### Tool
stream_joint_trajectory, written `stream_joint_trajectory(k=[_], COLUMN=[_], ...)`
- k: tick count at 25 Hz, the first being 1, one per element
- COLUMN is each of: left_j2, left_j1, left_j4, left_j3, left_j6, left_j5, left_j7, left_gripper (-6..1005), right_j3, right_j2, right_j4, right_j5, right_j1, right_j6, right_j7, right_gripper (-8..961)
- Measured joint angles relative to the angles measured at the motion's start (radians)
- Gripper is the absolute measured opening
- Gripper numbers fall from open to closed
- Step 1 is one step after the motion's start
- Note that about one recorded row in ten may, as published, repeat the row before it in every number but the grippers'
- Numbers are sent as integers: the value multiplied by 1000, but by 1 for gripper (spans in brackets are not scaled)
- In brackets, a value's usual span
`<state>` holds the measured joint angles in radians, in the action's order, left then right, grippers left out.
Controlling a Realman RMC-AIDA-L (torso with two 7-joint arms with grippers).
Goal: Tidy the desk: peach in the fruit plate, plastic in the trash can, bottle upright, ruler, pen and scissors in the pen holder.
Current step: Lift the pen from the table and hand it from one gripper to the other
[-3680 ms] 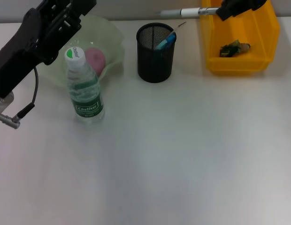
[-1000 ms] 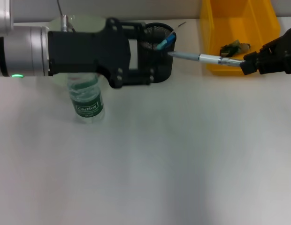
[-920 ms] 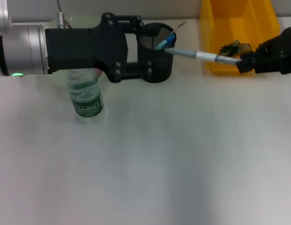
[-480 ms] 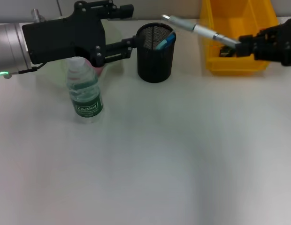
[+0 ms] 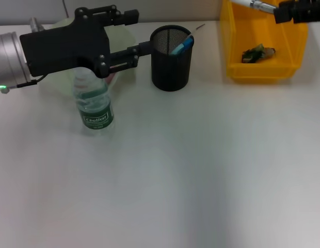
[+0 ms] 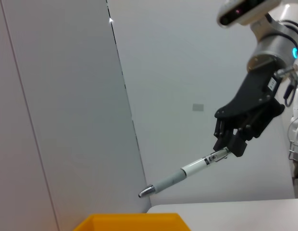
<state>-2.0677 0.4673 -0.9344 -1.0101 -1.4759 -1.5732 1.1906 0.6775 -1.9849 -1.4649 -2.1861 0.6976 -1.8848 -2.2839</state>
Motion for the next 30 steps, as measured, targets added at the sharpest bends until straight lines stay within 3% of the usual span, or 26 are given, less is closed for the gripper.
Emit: stream_joint_trajectory(k=[4,5,8,9,12,23,28,30], left_j2=[0,0,0,0,0,3,2,1], left_j1=[-4,-4,-7,-9,-15,-29,-34,-38], left_j4=[7,7,10,10,12,34,35,35], left_j3=[19,19,21,21,21,22,22,22], left_j6=[-7,-7,-10,-11,-12,-43,-56,-57], left_j5=[4,4,13,14,25,73,81,82], left_j7=[-2,-2,-2,-2,-2,12,12,13], left_gripper=[601,601,601,601,601,602,601,601], right_j3=[3,3,7,5,-2,-68,-68,-65], right_j2=[44,44,69,89,106,113,133,132], right_j4=[53,53,123,188,247,416,494,491], right_j5=[-102,-102,-129,-137,-136,-43,49,52], right_j1=[140,140,203,244,269,242,226,221], right_j6=[-55,-55,-62,-62,-53,79,136,137], right_j7=[-171,-171,-249,-297,-335,-394,-384,-349], right_gripper=[191,191,191,191,191,192,191,191])
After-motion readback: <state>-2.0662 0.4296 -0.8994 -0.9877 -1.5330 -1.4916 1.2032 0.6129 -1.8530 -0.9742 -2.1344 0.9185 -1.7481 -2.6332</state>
